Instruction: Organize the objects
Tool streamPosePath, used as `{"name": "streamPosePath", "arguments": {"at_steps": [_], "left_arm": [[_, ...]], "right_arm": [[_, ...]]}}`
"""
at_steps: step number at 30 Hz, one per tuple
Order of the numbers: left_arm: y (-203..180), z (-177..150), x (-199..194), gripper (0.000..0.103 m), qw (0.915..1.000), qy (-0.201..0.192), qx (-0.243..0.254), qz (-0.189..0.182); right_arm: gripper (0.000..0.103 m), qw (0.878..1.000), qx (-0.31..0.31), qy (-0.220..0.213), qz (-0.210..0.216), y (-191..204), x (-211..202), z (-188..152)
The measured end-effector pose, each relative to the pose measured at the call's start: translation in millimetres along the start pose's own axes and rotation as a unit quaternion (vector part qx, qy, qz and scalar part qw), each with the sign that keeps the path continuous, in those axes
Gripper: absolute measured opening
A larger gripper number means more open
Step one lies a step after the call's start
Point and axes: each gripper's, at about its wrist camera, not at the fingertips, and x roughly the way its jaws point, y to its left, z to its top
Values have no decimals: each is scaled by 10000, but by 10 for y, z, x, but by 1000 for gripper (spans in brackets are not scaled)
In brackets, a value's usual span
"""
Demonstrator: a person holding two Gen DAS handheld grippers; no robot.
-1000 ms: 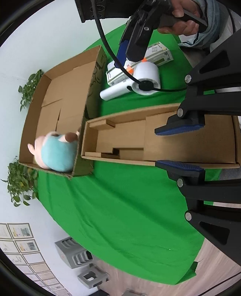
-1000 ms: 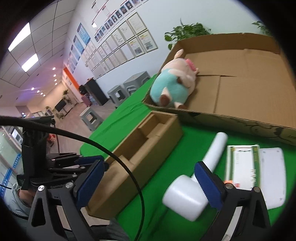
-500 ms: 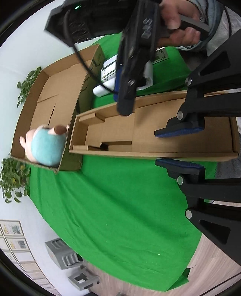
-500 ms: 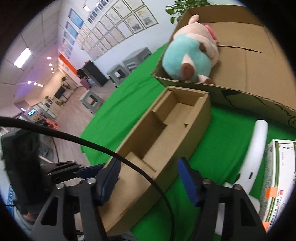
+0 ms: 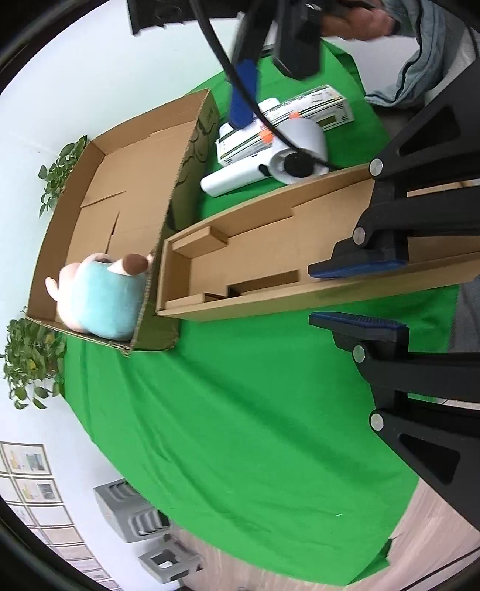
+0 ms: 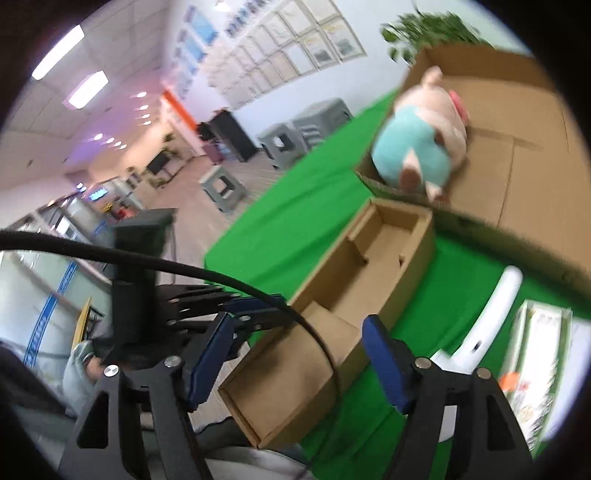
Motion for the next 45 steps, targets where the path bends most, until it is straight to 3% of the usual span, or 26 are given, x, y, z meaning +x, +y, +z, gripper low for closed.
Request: {"name": "streamPosePath", "arguments": {"at_steps": [4,6,8,12,15,16,18,19,22,24,25,26,29,31,33,35,36,38,43,45], "left_arm": [[-65,102,16,18,9998,-127,124,-56],[-73,116,33,18,9997,-153,160,-43],[-58,121,44,18,9998,-164,139,-42],[-58,145,137,18,9998,-170,76,-29],[-39,137,163,18,9999,-148,53,-42],[-34,140,158,18,9998,-168,47,-47],[-28,150,132,18,9996,-263,0,-80],[-20,158,98,18,9993,-338,-22,-148],[-41,180,-28,18,9970,-585,-19,-515],[-83,188,-112,34,9930,-727,-11,-932],[-103,185,-158,53,9903,-811,18,-1130],[-122,176,-203,67,9873,-911,25,-1299],[-222,174,-326,71,9712,-1080,80,-2124],[-311,181,-387,71,9693,-1166,203,-2153],[-388,211,-329,67,9780,-1043,257,-1786],[-380,217,-241,38,9860,-925,246,-1364],[-352,215,-201,33,9888,-855,222,-1202],[-285,210,-150,10,9917,-791,128,-1005],[-103,65,-306,9,9908,-888,144,-1012],[-126,-11,-393,9,9873,-875,289,-1297]], "right_arm": [[68,9956,-659,-106,-652,-89,-121,129],[54,9921,-872,-57,-902,-124,-38,158],[32,9882,-1072,115,-1093,-149,126,147],[25,9820,-1431,317,-1193,-234,327,111],[23,9853,-1363,455,-922,-203,347,60],[27,9877,-1298,420,-769,-185,314,69],[61,9911,-1198,300,-506,-143,198,101],[86,9921,-1153,249,-434,-127,134,118],[88,9954,-889,-40,-368,-103,-94,198],[88,9974,-562,-228,-394,-124,-222,284],[88,9973,-440,-328,-481,-129,-267,329],[88,9970,-352,-393,-563,-132,-297,370],[88,9962,-230,-435,-714,-106,-279,459],[88,9957,-264,-414,-780,-70,-235,478],[88,9968,-286,-359,-656,-45,-194,490],[88,9977,-335,-314,-494,18,-222,475],[88,9976,-402,-306,-467,61,-245,456],[88,9971,-526,-250,-491,132,-298,415],[88,9945,-815,64,-659,143,-378,255],[88,9928,-810,148,-876,58,-352,212]]}}
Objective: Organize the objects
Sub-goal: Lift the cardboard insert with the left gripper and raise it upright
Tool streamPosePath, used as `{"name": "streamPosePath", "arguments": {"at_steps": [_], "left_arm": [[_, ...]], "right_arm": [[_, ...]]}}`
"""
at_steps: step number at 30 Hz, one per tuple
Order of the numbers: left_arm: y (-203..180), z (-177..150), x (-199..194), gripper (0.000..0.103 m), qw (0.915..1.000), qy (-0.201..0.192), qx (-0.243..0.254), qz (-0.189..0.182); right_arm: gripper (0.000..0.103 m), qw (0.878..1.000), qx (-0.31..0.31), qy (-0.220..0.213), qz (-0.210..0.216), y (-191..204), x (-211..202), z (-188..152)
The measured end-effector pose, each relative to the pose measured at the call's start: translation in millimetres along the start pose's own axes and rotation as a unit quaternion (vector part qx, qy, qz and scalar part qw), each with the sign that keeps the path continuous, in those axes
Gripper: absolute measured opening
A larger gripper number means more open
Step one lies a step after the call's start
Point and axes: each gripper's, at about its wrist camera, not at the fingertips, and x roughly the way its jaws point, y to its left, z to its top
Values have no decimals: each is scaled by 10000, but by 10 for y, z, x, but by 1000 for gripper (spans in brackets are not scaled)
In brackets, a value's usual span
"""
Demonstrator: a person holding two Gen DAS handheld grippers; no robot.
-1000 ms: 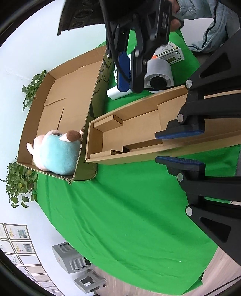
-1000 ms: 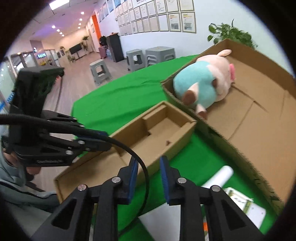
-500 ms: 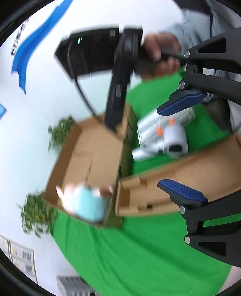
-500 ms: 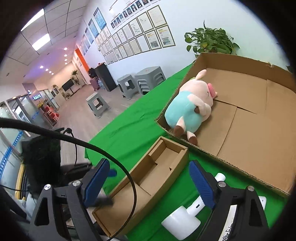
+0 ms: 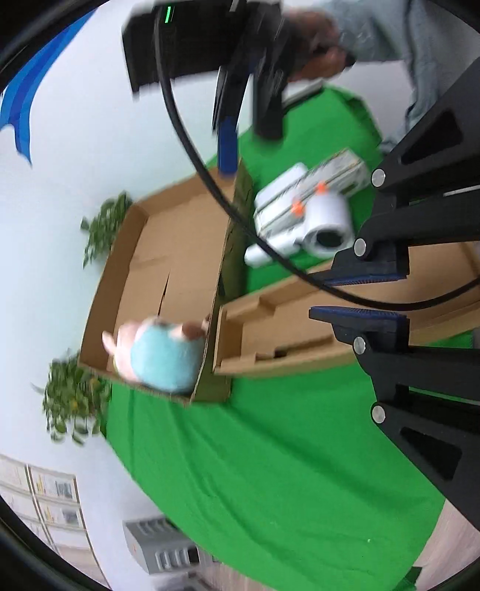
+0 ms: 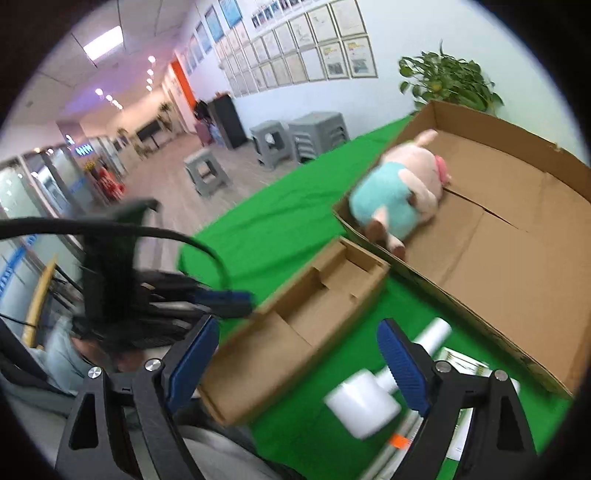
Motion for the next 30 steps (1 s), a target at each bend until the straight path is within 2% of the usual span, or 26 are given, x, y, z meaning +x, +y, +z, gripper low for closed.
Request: {"name": "streamPosePath", "arguments": {"at_steps": [4,6,8,10,11,12,14,16,17,18,19,20,23,27,30], "left_arm": [[-196,-161,-166,11,9935,109,615,-951],[-231,-221,-307,25,9895,8,754,-1230],[-169,-222,-448,58,9892,-183,619,-1317],[-22,-182,-613,65,9878,-424,343,-1456],[62,-157,-697,65,9876,-560,213,-1449],[142,-116,-744,66,9888,-653,86,-1340],[318,-19,-763,66,9950,-648,-212,-727],[500,47,-632,65,9977,-440,-507,-101],[567,65,-551,64,9976,-348,-599,40],[648,79,-465,63,9970,-254,-717,155],[718,88,-377,58,9959,-159,-847,263],[763,105,-293,53,9953,-86,-902,341],[809,168,-86,53,9955,1,-899,295],[659,288,145,53,9982,171,-538,183],[627,361,322,53,9982,303,-360,373]], "right_arm": [[87,9975,372,2,-596,-165,277,-74],[87,9965,472,-143,-669,-173,413,-123],[85,9949,527,-269,-821,-160,559,-173],[80,9941,579,-303,-870,-155,679,-208],[78,9935,692,-297,-853,-170,762,-232],[78,9932,776,-247,-828,-167,815,-247],[78,9928,920,-140,-760,-173,910,-278],[78,9917,911,-86,-900,-153,954,-293],[77,9904,918,-69,-1028,-151,971,-300],[76,9893,936,-62,-1117,-154,978,-304],[66,9883,944,-54,-1196,-154,982,-305],[59,9865,950,-38,-1331,-159,988,-309],[51,9843,1000,-18,-1452,-202,973,-338],[40,9837,973,-74,-1508,-164,947,-368],[30,9843,917,-91,-1508,-95,967,-368]]}}
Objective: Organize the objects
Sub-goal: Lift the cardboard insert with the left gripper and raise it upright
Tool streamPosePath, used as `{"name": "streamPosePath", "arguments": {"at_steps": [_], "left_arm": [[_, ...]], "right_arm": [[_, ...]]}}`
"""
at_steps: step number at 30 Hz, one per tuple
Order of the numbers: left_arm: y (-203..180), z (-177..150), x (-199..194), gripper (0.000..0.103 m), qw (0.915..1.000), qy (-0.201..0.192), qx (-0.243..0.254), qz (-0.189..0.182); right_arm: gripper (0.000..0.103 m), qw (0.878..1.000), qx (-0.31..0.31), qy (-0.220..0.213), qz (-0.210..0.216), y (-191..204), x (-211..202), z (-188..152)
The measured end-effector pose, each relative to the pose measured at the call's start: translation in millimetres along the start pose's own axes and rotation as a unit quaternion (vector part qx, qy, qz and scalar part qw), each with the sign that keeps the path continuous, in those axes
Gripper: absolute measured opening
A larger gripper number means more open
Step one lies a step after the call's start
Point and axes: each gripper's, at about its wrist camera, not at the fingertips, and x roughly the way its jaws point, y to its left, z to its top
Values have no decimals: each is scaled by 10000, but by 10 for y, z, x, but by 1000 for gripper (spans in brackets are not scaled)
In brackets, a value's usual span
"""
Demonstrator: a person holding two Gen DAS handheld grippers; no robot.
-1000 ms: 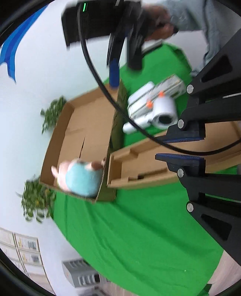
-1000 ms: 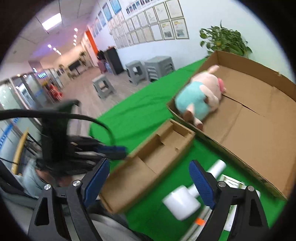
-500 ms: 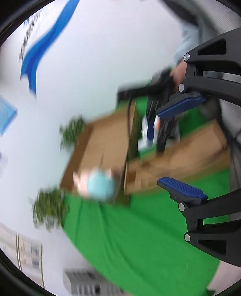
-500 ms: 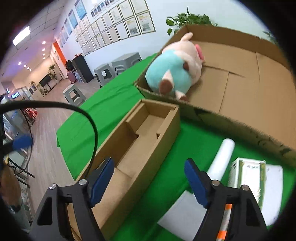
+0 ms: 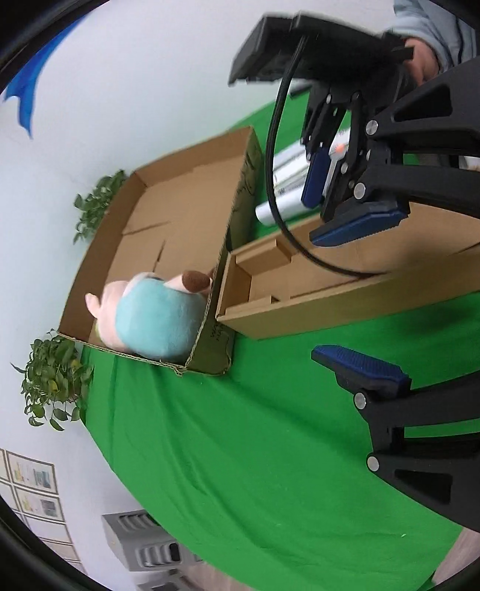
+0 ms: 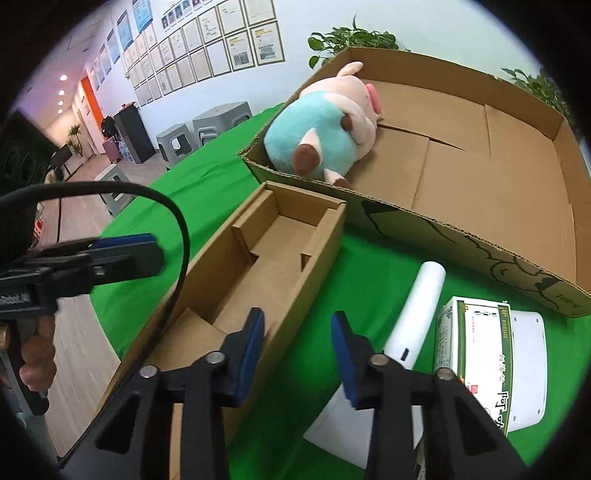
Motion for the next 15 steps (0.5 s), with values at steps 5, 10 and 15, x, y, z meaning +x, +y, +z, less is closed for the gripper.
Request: {"name": "streamPosePath", "arguments": {"at_steps": [5,10,15], "left_arm": [[125,156,174,48,9995,-17,-316,-53],[131,277,295,43,9997,69,-225,18],[35,277,551,36,9980,492,141,361]], "right_arm": [[24,9998,128,-16,163,-14,35,1],[23,9995,175,-20,274,-17,43,12],[23,9992,208,-12,354,-29,41,13]]}}
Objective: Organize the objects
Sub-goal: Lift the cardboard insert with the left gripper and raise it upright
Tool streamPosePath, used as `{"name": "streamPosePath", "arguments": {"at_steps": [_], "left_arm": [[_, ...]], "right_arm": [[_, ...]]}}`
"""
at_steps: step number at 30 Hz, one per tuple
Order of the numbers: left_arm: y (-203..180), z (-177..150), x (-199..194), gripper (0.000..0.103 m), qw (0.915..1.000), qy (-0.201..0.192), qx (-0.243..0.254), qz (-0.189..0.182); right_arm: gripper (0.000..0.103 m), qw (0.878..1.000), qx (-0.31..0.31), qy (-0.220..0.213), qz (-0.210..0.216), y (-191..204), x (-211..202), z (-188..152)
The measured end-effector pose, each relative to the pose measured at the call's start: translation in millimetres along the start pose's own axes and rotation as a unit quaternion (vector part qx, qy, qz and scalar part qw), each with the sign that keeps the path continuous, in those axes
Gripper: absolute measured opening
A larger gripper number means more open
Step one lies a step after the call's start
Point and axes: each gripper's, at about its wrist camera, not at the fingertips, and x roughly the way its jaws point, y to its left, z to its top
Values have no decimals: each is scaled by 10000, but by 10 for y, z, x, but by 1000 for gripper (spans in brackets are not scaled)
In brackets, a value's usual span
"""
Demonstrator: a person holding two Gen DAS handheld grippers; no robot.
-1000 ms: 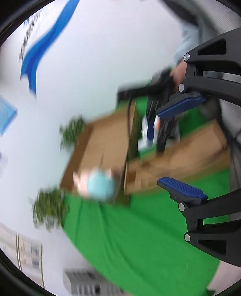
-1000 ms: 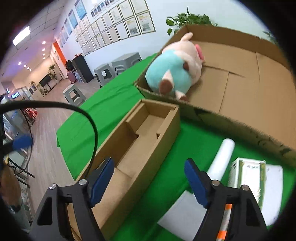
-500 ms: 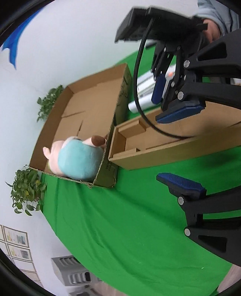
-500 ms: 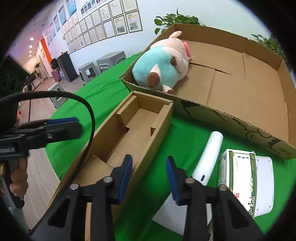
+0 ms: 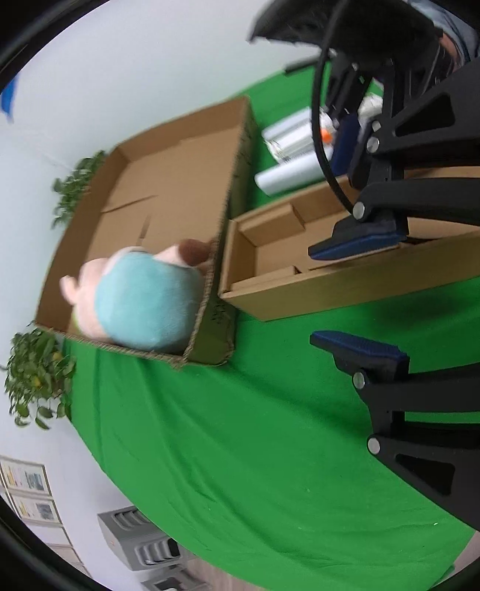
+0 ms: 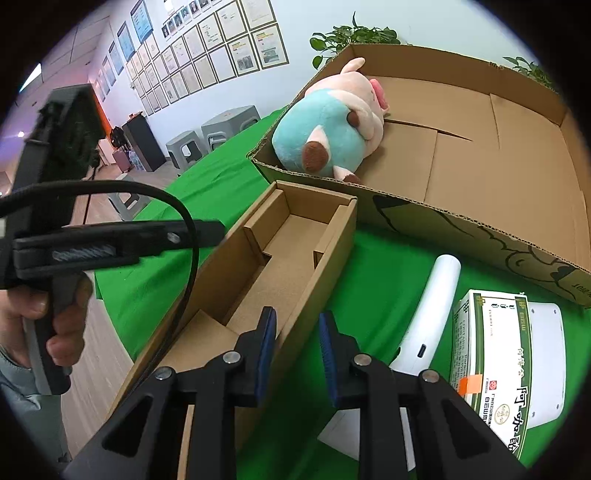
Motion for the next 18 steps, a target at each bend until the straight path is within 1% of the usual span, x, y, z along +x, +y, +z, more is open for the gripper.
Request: {"name": "streamPosePath", "arguments": {"at_steps": [2,4,8,10,11,12,13,15,18], "left_arm": [[-78,-31,91,34,9995,164,233,162],[-125,-104,131,34,9985,317,381,228],[-149,-295,153,33,9974,562,416,164],[-147,-361,132,28,9980,522,349,71],[-138,-369,120,23,9982,529,281,-36],[-138,-371,110,23,9984,514,234,-78],[-157,-382,95,22,9986,472,253,-18],[-166,-390,74,21,9987,442,263,22],[-181,-390,17,21,9993,313,209,9]], "right_arm": [[23,10000,-30,-10,-17,11,-4,-5],[23,10000,-82,-22,-45,37,-8,-5],[23,10000,-81,-26,23,32,6,-9],[23,9999,-29,55,107,17,53,-1],[23,9998,-11,106,168,20,86,-5],[23,9997,-23,146,188,35,112,-1],[23,9997,-48,171,194,54,135,-2],[22,9998,-146,134,36,104,147,-8],[21,9999,-120,62,66,96,109,-15]]}}
